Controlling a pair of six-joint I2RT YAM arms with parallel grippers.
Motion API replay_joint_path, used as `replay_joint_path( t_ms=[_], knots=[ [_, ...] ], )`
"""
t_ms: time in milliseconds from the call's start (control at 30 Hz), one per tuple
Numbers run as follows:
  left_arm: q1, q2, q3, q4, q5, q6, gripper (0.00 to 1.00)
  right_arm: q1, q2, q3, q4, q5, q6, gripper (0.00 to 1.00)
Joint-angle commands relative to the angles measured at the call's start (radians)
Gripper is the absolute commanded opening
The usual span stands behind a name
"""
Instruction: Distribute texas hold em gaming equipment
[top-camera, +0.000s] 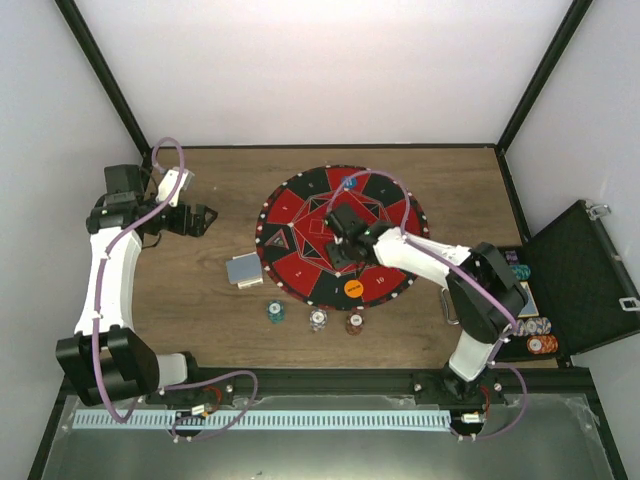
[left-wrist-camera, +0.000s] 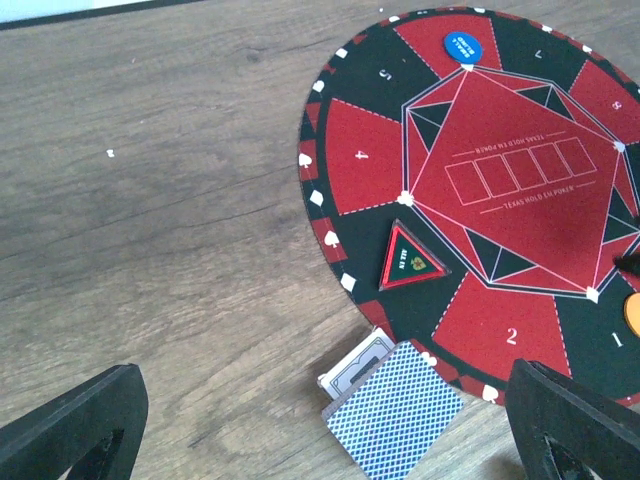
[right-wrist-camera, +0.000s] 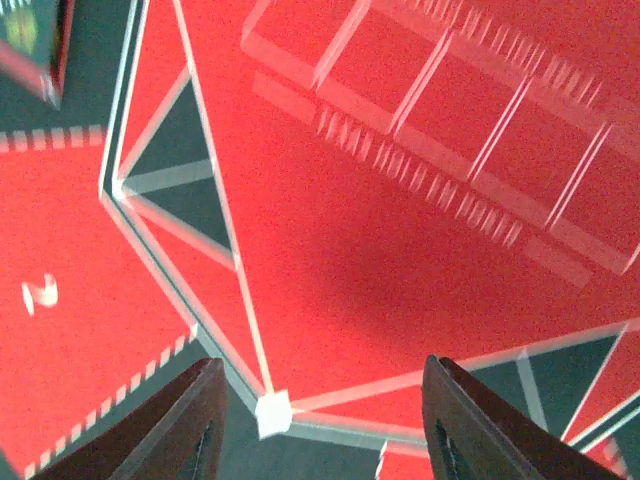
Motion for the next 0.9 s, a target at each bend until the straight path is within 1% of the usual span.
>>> replay_joint_path(
  t_ms=[0, 100, 200, 333, 633, 867],
  knots=[
    [0.006, -0.04, 0.015, -0.011, 0.019, 0.009, 1.0, 0.069, -0.066, -0.135, -0.03, 0.016, 0.108, 0.53],
    [0.005, -0.048, 0.012, -0.019, 0.013, 0.016, 1.0, 0.123, -0.086, -0.189, -0.043, 0.028, 0.149, 0.48],
    [0.005, -0.057, 0.014, -0.026, 0.006, 0.026, 1.0, 0.148, -0.089, -0.226, -0.049, 0.025, 0.172, 0.43],
    [0.005, -0.063, 0.014, -0.035, -0.001, 0.035, 1.0, 0.17, -0.091, -0.246, -0.058, 0.028, 0.186, 0.4],
    [0.005, -0.063, 0.021, -0.034, 0.001, 0.036, 1.0, 0.172, -0.07, -0.268, -0.07, 0.058, 0.183, 0.38],
    [0.005, -0.057, 0.053, -0.048, -0.016, 0.051, 1.0, 0.127, -0.034, -0.277, -0.091, 0.105, 0.201, 0.31]
  ],
)
